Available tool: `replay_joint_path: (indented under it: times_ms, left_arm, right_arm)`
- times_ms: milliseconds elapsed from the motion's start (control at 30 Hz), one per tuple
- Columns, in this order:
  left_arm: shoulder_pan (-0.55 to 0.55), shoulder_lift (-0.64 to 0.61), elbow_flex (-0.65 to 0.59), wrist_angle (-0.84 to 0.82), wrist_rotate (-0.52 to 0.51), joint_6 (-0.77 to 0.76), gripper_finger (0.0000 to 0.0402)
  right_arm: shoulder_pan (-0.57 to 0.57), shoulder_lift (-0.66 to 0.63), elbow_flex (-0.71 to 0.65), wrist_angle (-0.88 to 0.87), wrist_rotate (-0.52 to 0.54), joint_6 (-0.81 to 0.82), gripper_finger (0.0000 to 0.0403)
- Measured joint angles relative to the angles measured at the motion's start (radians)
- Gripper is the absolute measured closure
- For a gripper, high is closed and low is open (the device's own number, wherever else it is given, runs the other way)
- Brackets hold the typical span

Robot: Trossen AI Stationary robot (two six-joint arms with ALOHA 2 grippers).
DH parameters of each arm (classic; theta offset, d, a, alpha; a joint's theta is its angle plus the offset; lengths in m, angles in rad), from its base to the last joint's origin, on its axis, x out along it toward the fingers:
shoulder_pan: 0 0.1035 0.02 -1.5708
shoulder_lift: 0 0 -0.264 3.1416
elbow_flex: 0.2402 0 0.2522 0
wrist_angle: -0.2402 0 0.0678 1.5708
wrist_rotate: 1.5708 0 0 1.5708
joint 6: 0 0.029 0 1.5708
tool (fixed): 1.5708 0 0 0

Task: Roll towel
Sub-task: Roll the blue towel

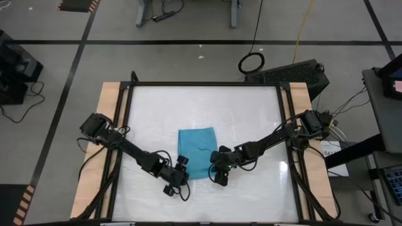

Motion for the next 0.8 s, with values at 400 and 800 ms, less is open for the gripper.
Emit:
replay_joint_path:
  times_ms: [400, 800]
  left_arm:
    - [0.002, 0.0, -0.002, -0.008, -0.023, 0.0, 0.0384]
    - [0.004, 0.001, -0.003, -0.008, -0.01, 0.015, 0.0388]
  right_arm:
    - [0.017, -0.083, 0.0, -0.025, -0.006, -0.178, 0.0311]
    - [0.113, -0.161, 0.0, -0.061, 0.089, -0.521, 0.0218]
